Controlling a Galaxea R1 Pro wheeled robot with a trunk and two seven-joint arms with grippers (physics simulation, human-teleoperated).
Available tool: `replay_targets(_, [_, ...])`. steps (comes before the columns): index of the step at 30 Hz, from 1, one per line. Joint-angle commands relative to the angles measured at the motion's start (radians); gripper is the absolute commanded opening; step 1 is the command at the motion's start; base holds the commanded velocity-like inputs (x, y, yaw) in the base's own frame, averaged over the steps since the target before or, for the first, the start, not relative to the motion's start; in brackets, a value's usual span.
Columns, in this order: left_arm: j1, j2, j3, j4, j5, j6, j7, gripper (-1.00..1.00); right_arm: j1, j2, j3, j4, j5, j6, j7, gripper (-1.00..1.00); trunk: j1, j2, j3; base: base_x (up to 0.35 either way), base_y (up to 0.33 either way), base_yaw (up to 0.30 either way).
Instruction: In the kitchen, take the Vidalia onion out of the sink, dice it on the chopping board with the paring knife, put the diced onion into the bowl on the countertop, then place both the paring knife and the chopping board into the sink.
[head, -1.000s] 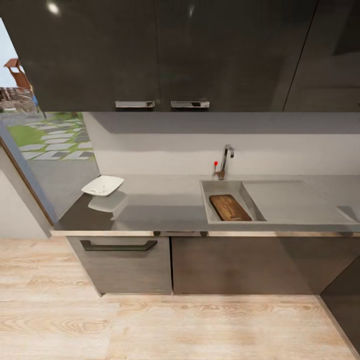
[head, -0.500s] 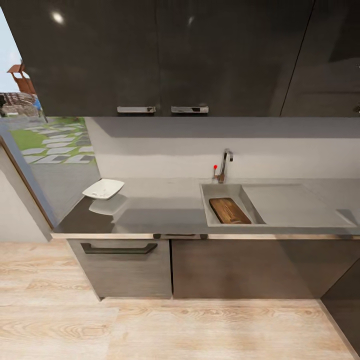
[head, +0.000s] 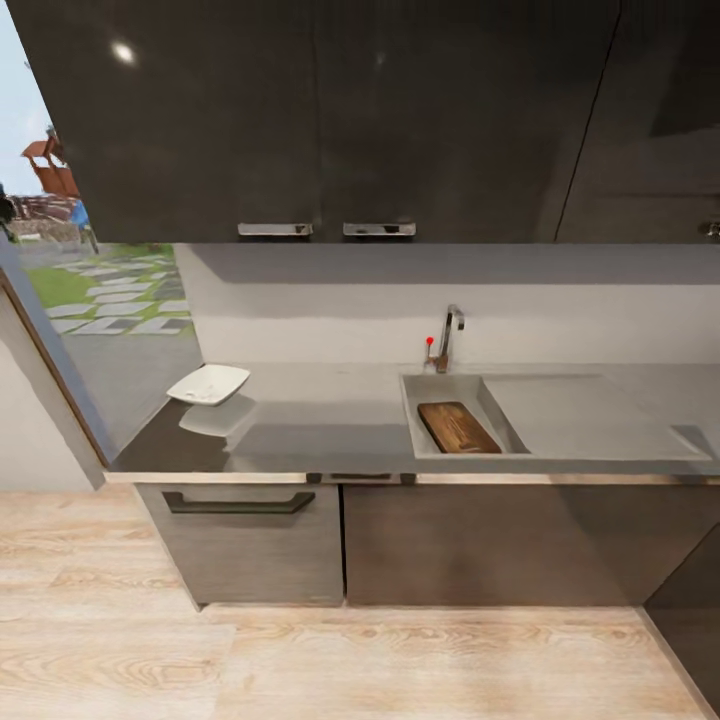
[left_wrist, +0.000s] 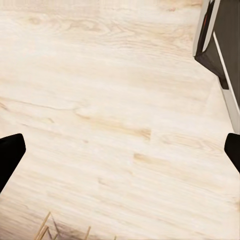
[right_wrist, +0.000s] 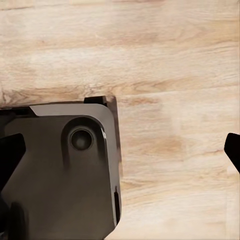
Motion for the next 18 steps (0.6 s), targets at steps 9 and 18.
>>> replay_targets(9, [0.001,0.0,-0.008,-0.002,0.01,-0.001,0.003,1.0,0.0,-0.001,0.004,0.0,-0.011,-0.002,0.002,1.0,0.001,-0.002,0.013,0.0,0.0,0.0])
replay_targets(18, [0.0,0.0,-0.008,-0.002,0.01,-0.001,0.003,1.0,0.0,0.0,0.005,-0.001,-0.011,-0.002,0.002,1.0,0.001,-0.002,0.027,0.0,0.0,0.0])
